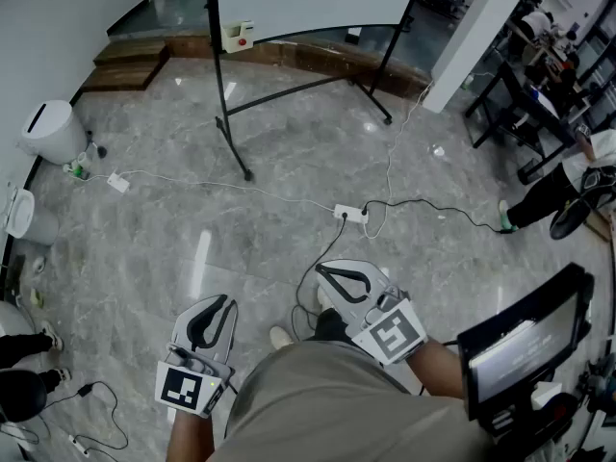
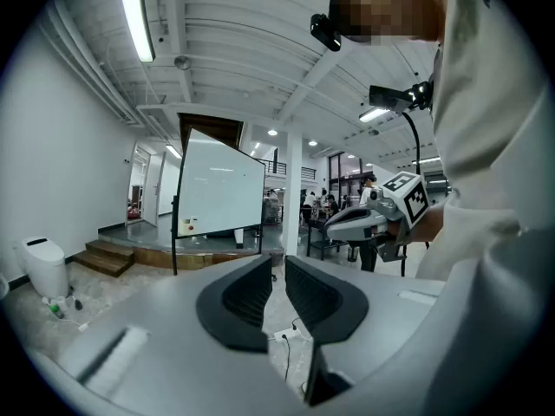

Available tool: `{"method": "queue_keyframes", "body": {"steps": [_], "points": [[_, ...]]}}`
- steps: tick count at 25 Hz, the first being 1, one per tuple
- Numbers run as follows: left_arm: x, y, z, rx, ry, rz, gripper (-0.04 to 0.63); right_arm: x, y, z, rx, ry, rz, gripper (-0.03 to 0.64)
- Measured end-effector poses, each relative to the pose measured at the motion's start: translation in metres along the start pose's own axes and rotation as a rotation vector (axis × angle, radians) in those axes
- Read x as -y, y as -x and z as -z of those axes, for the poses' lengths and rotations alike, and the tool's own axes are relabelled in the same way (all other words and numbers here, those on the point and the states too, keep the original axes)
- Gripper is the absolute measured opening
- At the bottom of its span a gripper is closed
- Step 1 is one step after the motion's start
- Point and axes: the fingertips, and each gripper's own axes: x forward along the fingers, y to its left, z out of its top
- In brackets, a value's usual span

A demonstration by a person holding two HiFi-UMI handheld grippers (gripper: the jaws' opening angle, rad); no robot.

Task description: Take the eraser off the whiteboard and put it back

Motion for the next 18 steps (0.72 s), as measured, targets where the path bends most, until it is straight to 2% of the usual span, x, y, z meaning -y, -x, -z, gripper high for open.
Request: {"method": "queue_keyframes", "body": {"steps": [3,6,13,18], "points": [[-0.009,-0.001,0.003,0.002,0.004,0.008,0.055,0.000,-0.006,0.001,-0.013,-0.003,0.012,0.002],[-0.013,-0.002,0.011,-0.029,0.016,0.019,0.055,0.001,-0.013,0.000,-0.011,-0.001,0.011,0.002],[-0.030,-0.009,0.012,-0.036,0.035,0.006,0.055,0.014,-0.028,-0.001,-0.014,-0.053,0.016,0.002],[-0.037,-0.023,0.009,0.003,0.025,0.017,0.055,0.023,-0.029,0.009,-0.029,-0.082,0.030,0.003]]}}
